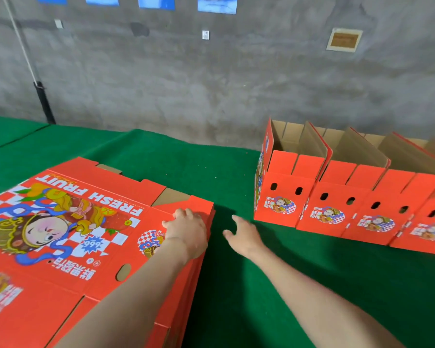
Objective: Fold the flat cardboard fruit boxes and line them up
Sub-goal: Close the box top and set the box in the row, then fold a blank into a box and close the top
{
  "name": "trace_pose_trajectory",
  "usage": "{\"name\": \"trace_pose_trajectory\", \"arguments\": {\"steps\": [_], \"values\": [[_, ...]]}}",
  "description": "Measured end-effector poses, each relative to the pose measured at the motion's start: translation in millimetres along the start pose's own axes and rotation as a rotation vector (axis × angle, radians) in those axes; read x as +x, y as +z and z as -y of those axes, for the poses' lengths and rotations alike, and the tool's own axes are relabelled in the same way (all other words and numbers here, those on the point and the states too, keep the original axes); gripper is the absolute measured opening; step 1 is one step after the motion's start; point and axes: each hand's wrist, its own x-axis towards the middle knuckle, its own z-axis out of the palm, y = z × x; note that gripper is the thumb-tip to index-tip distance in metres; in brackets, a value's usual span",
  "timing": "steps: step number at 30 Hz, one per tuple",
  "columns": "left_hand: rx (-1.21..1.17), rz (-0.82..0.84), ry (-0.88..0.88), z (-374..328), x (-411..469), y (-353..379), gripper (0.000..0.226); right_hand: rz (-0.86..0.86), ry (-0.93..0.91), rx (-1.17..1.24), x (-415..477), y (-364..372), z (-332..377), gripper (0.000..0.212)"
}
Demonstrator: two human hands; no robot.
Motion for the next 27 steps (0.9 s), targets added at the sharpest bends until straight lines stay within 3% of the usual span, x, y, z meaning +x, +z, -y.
{"name": "trace_pose_trajectory", "arguments": {"steps": [2,5,7,9,13,17,20,23,27], "values": [[-0.198,-0.082,0.083,17,-9,7,0.049,0.044,-0.01,0.162,-30,26,16,0.041],[-0.533,-0.209,0.176,53,-33,28,0.055,0.079,0.033,0.403,-66,46,31,0.045],[-0.481,-0.277,0.03,74,-51,41,0.063,0.132,0.12,0.63,-81,49,38,0.043],[-0.343,-0.222,-0.165,83,-68,47,0.073,0.185,0.185,0.82,-93,48,47,0.034],[-0.186,-0.134,-0.087,65,-101,58,0.109,0.129,0.243,0.938,-105,39,67,0.015],[-0.321,-0.21,-0.048,39,-127,55,0.071,-0.013,0.486,1.155,-117,18,70,0.016],[-0.503,-0.323,0.09,23,-145,42,0.048,-0.18,0.561,1.202,-130,-3,54,0.025],[-0.736,-0.456,0.235,9,-161,24,0.047,-0.29,0.563,1.209,-149,-31,25,0.023],[-0.799,-0.555,0.166,15,-172,-5,0.046,-0.458,0.489,1.241,-190,-82,-23,0.019]]}}
